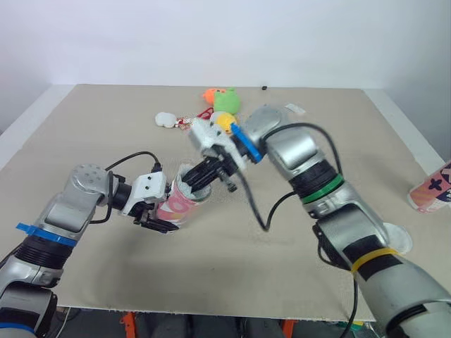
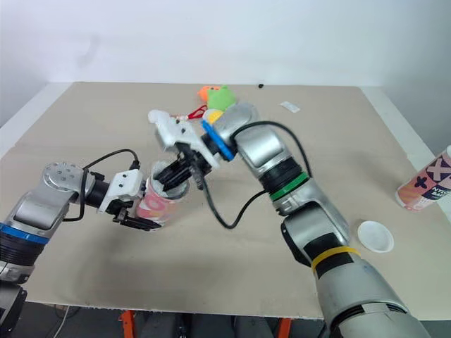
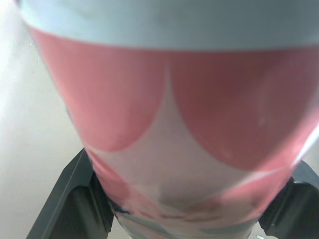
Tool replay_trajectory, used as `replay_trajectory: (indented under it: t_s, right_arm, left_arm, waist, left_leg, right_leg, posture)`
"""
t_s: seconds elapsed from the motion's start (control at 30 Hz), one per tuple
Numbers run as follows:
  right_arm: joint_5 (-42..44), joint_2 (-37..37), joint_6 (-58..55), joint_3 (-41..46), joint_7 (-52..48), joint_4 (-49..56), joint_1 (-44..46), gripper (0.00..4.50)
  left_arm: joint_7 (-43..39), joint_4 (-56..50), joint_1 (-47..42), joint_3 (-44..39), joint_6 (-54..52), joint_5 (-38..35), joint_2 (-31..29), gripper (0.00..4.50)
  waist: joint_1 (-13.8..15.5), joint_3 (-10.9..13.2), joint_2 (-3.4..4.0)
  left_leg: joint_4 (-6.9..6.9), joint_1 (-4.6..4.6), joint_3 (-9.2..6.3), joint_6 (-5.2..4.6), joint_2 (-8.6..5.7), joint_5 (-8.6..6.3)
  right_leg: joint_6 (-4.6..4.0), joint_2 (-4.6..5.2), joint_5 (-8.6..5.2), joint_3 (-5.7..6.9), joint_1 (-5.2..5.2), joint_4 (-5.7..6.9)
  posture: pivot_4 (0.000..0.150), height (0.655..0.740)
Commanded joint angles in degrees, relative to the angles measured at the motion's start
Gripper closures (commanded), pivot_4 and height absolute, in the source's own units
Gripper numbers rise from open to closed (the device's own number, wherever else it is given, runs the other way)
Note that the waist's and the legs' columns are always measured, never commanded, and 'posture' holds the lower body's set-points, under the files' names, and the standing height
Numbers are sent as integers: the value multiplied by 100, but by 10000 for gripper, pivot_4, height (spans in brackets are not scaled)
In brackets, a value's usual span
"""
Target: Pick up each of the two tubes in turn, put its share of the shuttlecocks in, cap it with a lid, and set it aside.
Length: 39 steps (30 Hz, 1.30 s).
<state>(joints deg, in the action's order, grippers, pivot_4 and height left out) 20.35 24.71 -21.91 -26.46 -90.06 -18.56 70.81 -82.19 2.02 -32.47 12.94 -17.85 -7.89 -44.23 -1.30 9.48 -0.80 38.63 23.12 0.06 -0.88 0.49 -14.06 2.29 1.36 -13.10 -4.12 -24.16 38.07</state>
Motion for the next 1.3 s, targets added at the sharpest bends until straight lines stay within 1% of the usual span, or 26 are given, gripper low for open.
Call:
replay_trajectory:
  t_s: [0.03,0.13,0.3,0.4,0.57,0.63,0.7,0.77,0.87,0.9,0.93,1.03,1.1,1.13,1.23,1.3]
  right_arm:
    - [209,532,42,125,-244,286,25,44144]
    - [260,792,-16,206,-244,461,-42,44144]
    - [155,800,-86,301,-133,703,-191,44144]
    - [175,859,-163,427,-24,812,-280,44144]
    - [172,1244,-167,908,173,923,-545,44144]
    - [240,1557,-191,1212,214,1115,-759,44144]
    - [223,2033,-252,1517,248,1364,-1100,44144]
    - [152,2526,-271,1734,205,1563,-1475,44144]
    - [117,3141,-358,1989,175,1722,-1924,44144]
    - [121,3277,-377,2050,169,1751,-2021,44144]
    - [115,3414,-394,2107,166,1763,-2114,44144]
    - [-109,4095,-234,2390,165,1546,-2679,44144]
    - [-207,4405,-146,2556,185,1382,-2978,44144]
    - [-203,4506,-122,2633,185,1352,-3093,44144]
    - [-439,5085,151,2987,182,723,-3685,44144]
    - [-516,5350,282,3162,157,417,-4019,44144]
  left_arm:
    - [77,76,76,181,5,69,58,14236]
    - [59,110,73,165,54,35,88,14236]
    - [45,212,-57,183,102,4,248,14236]
    - [35,237,-111,198,94,24,295,14236]
    - [106,169,-106,103,185,-34,408,14236]
    - [133,138,-99,-35,328,-208,557,14236]
    - [192,101,-103,-228,462,-492,801,14236]
    - [286,85,-120,-437,483,-854,1130,14236]
    - [444,223,-183,-638,568,-1251,1619,14236]
    - [479,272,-190,-648,608,-1301,1721,14236]
    - [528,351,-198,-653,680,-1328,1834,14236]
    - [679,1052,-232,-522,1253,-1167,2332,14236]
    - [710,1381,-249,-439,1515,-1069,2531,14236]
    - [701,1440,-243,-413,1568,-1052,2585,14236]
    - [565,1771,-244,-173,1699,-997,2878,14236]
    - [415,1766,-192,28,1574,-968,2951,14236]
  waist:
    - [5,0,-1]
    - [-2,1,1]
    - [16,2,4]
    - [21,2,4]
    - [35,3,3]
    - [63,3,2]
    - [82,4,3]
    - [125,16,-17]
    - [128,18,-19]
    - [111,20,-20]
    - [108,24,-11]
    - [106,27,-6]
    - [127,27,-3]
    - [131,31,-4]
    - [125,33,0]
    - [156,31,3]
  left_leg:
    - [0,1,-2,0,-4,0]
    - [1,0,5,0,-7,0]
    - [1,0,1,0,-3,2]
    - [5,2,2,3,-4,3]
    - [10,15,-5,4,-40,4]
    - [10,23,-14,4,-74,4]
    - [10,28,-10,4,-93,4]
    - [12,42,-16,4,-102,4]
    - [21,107,-28,4,-106,4]
    - [21,108,-28,4,-107,3]
    - [20,114,-27,3,-106,3]
    - [14,118,-33,1,-104,2]
    - [14,117,-35,1,-105,2]
    - [17,112,-37,1,-108,2]
    - [20,111,-30,1,-108,2]
    - [21,109,-31,1,-111,2]
  right_leg:
    - [4,3,-2,1,3,-2]
    - [8,7,-4,-4,2,-3]
    - [5,-1,-4,2,2,0]
    - [20,5,-13,1,13,0]
    - [49,47,-22,3,16,-3]
    - [67,93,-29,22,18,-3]
    - [81,121,-26,26,17,-8]
    - [88,139,-26,43,16,-17]
    - [96,148,-18,58,-31,-36]
    - [96,149,-18,58,-32,-37]
    - [95,147,-17,57,-42,-37]
    - [89,139,-17,61,-46,-37]
    - [88,138,-16,64,-43,-38]
    - [88,142,-16,70,-29,-40]
    - [96,141,-11,65,-25,-49]
    - [102,142,-8,66,-14,-60]
  posture:
    - [1500,7323]
    - [1500,7323]
    - [1500,7323]
    - [1500,7323]
    - [1500,7323]
    - [1500,7323]
    - [1500,7323]
    - [1500,7323]
    - [1500,7323]
    - [1500,7323]
    - [1500,7323]
    - [1500,7323]
    - [1500,7323]
    - [1500,7323]
    - [1500,7323]
    - [1500,7323]
